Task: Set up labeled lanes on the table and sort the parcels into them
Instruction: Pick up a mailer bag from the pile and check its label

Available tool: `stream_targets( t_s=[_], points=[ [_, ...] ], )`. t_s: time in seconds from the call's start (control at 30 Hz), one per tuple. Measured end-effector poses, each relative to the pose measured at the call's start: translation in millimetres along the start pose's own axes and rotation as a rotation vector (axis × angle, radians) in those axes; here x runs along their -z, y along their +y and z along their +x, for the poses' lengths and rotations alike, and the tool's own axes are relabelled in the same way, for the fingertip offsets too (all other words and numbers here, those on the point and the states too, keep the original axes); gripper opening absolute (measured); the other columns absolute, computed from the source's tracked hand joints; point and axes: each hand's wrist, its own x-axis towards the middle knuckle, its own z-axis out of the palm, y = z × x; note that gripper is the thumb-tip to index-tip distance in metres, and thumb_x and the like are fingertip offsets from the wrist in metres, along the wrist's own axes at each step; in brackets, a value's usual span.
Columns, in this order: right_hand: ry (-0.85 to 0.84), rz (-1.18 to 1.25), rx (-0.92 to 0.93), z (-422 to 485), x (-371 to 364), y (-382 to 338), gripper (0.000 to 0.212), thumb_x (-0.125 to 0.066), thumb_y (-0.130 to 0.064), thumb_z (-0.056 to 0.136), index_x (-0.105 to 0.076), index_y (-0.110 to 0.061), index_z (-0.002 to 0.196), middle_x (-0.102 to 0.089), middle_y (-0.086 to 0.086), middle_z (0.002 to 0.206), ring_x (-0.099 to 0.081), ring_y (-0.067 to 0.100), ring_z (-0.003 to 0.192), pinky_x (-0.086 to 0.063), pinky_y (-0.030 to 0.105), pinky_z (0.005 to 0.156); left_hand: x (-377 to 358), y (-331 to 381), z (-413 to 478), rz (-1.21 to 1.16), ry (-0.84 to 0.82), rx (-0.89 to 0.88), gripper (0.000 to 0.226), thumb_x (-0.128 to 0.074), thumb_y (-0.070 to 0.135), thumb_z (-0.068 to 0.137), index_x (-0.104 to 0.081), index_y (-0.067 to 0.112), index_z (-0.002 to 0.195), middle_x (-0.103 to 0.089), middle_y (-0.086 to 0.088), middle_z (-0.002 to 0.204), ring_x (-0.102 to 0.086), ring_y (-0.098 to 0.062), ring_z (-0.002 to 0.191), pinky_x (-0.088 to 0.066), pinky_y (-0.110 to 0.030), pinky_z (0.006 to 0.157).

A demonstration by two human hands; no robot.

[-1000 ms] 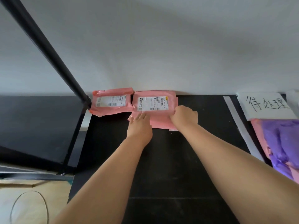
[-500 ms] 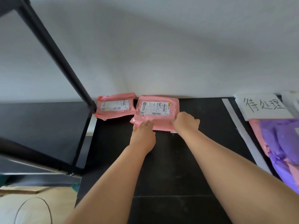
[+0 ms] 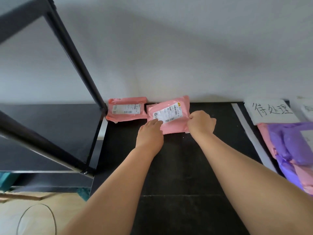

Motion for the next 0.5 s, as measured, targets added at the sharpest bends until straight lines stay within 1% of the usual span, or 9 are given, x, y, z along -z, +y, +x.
stream_targets(
  t_s=[0.07, 0.1, 0.2, 0.3, 0.37, 0.43, 0.5],
  points=[
    [0.06, 0.035, 0.047, -13, 17, 6, 0.026, -0.047, -0.005, 0.084, -0.066, -0.022, 0.078, -0.063, -0.002, 0.071, -0.058, 0.023, 0.074, -0.034, 0.034, 0.082, 13, 6, -9, -0.058, 0.026, 0.012, 0.045, -0.043, 0.016, 0.103, -0.041, 0.021, 0.148, -0.037, 0.002, 0.156, -0.037, -0.018, 0.141, -0.029, -0.03, 0.112],
    [0.099, 0.068, 0.074, -21, 25, 10, 0.027, -0.047, -0.006, 0.085, -0.067, -0.022, 0.078, -0.063, -0.002, 0.071, -0.058, 0.024, 0.072, -0.034, 0.034, 0.081, 20, 10, -15, -0.1, 0.042, 0.02, 0.045, -0.043, 0.016, 0.103, -0.042, 0.022, 0.147, -0.039, 0.003, 0.155, -0.039, -0.017, 0.139, -0.032, -0.03, 0.11],
    [0.187, 0.241, 0.172, -50, 47, 25, 0.025, -0.052, -0.013, 0.092, -0.075, -0.02, 0.09, -0.071, -0.002, 0.08, -0.063, 0.022, 0.075, -0.042, 0.031, 0.075, 38, 18, -36, -0.227, 0.108, 0.038, 0.043, -0.046, 0.015, 0.101, -0.048, 0.025, 0.143, -0.045, 0.005, 0.149, -0.047, -0.017, 0.131, -0.043, -0.032, 0.103],
    [0.237, 0.375, 0.266, -87, 68, 39, 0.021, -0.058, -0.016, 0.095, -0.078, -0.019, 0.101, -0.075, -0.003, 0.091, -0.067, 0.016, 0.082, -0.045, 0.023, 0.066, 52, 23, -59, -0.315, 0.2, 0.03, 0.038, -0.049, 0.02, 0.101, -0.053, 0.026, 0.138, -0.054, 0.003, 0.141, -0.056, -0.018, 0.122, -0.051, -0.035, 0.096],
    [0.278, 0.412, 0.296, -111, 83, 44, 0.019, -0.061, -0.017, 0.095, -0.078, -0.019, 0.104, -0.075, -0.005, 0.095, -0.068, 0.013, 0.086, -0.048, 0.021, 0.07, 63, 26, -74, -0.333, 0.264, 0.027, 0.035, -0.049, 0.029, 0.103, -0.055, 0.025, 0.137, -0.058, 0.001, 0.137, -0.059, -0.019, 0.118, -0.053, -0.034, 0.092],
    [0.314, 0.458, 0.3, -132, 97, 46, 0.017, -0.064, -0.016, 0.095, -0.077, -0.018, 0.104, -0.074, -0.005, 0.097, -0.069, 0.012, 0.087, -0.052, 0.024, 0.077, 72, 28, -89, -0.34, 0.322, 0.008, 0.035, -0.047, 0.035, 0.103, -0.058, 0.02, 0.133, -0.061, -0.001, 0.131, -0.061, -0.02, 0.113, -0.054, -0.035, 0.089],
    [0.344, 0.5, 0.303, -151, 110, 46, 0.015, -0.066, -0.016, 0.094, -0.077, -0.017, 0.103, -0.074, -0.004, 0.095, -0.069, 0.013, 0.087, -0.055, 0.029, 0.081, 81, 30, -103, -0.357, 0.364, -0.026, 0.033, -0.046, 0.036, 0.104, -0.065, 0.015, 0.122, -0.067, -0.003, 0.115, -0.064, -0.021, 0.101, -0.055, -0.035, 0.082]
  ],
)
